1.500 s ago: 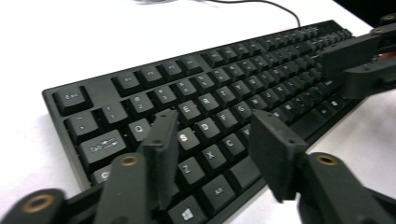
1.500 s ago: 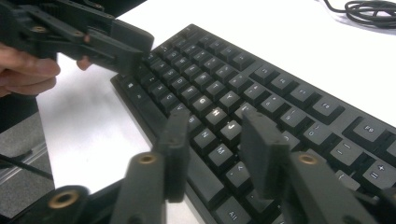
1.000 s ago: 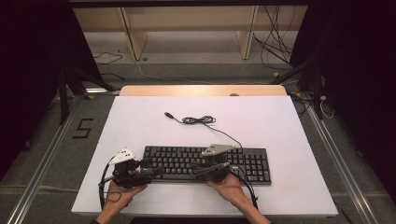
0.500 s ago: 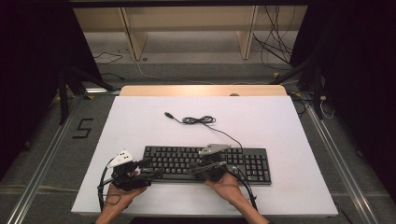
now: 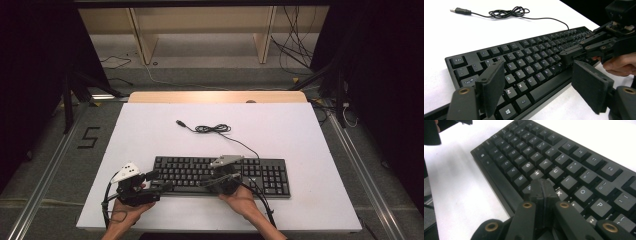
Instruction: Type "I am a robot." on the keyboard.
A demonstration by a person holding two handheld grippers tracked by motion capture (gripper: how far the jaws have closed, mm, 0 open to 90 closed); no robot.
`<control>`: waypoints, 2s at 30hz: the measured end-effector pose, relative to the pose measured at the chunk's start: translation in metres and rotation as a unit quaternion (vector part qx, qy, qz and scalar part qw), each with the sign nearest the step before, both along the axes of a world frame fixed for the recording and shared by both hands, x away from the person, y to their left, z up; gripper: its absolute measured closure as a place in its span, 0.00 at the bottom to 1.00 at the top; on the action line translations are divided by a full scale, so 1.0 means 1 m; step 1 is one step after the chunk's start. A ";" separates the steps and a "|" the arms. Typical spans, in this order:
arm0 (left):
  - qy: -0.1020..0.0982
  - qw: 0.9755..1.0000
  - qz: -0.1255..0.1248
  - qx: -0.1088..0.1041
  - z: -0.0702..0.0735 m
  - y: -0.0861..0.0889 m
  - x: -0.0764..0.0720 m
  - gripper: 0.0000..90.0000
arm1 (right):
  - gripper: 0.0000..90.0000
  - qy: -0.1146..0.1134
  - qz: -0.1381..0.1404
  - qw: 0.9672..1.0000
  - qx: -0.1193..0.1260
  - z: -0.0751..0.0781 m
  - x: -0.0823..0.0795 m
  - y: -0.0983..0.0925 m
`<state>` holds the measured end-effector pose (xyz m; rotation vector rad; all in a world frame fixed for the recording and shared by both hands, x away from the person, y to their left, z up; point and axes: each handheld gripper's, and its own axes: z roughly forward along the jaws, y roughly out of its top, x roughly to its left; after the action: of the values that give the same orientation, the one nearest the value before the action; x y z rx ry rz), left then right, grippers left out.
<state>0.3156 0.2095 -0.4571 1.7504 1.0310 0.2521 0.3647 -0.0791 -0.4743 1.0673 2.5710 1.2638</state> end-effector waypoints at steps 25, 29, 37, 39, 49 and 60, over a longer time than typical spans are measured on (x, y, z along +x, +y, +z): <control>-0.004 1.000 0.001 -0.002 0.000 0.001 -0.002 0.28 | 1.00 0.007 0.003 1.000 -0.016 -0.008 0.000 0.005; -0.004 1.000 0.002 -0.003 0.000 0.001 -0.002 0.28 | 0.98 0.007 0.002 1.000 -0.011 -0.007 0.000 0.004; -0.008 1.000 0.004 -0.003 0.000 0.002 -0.003 0.28 | 0.71 0.008 0.008 0.999 0.033 0.003 -0.002 -0.001; -0.008 1.000 0.005 -0.003 0.000 0.002 -0.002 0.28 | 0.61 0.007 0.008 0.999 0.039 0.005 -0.004 -0.001; -0.010 1.000 0.011 -0.006 -0.001 0.004 -0.002 0.28 | 0.49 0.004 0.023 0.998 0.050 0.010 -0.010 -0.001; -0.012 1.000 0.014 -0.007 -0.001 0.005 -0.001 0.28 | 0.75 -0.006 0.038 0.998 0.048 0.009 -0.017 0.002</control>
<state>0.3141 0.2143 -0.4579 1.7171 1.0378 0.2833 0.3479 -0.0766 -0.4652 0.9835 2.5886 1.4191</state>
